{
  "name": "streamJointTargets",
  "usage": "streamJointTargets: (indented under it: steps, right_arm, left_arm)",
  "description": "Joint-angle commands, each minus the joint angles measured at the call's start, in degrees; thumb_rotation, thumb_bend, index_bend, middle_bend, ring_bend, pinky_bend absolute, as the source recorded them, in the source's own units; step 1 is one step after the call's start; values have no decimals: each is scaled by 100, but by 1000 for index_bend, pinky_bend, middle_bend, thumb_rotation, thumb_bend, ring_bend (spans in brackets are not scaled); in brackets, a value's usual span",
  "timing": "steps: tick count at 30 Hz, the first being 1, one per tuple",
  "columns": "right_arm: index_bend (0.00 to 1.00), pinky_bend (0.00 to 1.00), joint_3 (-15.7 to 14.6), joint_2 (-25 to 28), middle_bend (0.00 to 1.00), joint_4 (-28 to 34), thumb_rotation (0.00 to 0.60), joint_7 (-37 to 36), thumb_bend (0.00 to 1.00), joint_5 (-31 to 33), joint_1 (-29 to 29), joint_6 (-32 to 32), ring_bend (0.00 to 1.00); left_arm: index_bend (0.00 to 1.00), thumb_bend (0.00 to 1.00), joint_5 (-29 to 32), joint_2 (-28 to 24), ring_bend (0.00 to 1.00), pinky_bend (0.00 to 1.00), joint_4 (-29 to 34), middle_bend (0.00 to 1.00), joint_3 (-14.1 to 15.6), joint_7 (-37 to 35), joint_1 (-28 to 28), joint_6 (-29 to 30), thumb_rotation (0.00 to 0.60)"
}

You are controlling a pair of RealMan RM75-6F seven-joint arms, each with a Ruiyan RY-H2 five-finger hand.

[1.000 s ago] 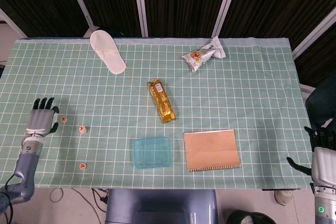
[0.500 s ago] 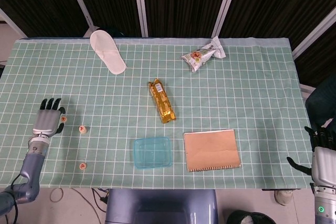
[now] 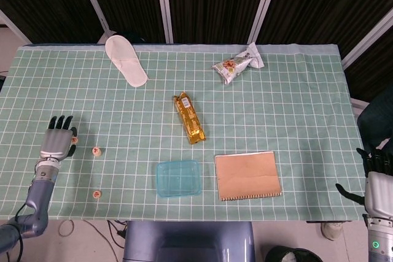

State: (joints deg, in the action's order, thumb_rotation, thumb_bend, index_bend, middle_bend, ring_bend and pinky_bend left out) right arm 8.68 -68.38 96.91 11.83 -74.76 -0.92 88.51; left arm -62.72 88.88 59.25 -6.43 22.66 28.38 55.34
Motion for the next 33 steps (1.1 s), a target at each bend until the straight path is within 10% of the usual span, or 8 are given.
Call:
streamJointTargets:
  steps: [1,33]
  right_arm:
    - [150,0,3,-2,69,2,600,-1,205,5,1,2,71]
    - [150,0,24,-21,69,16,600,32,205,55,5,18,72]
  left_arm:
    - [431,340,0,30,0,63,-36,71,-2,23,-1,13,600]
    - [475,350,-63,-77,0,67,197,75,-33,93,-35,119,600]
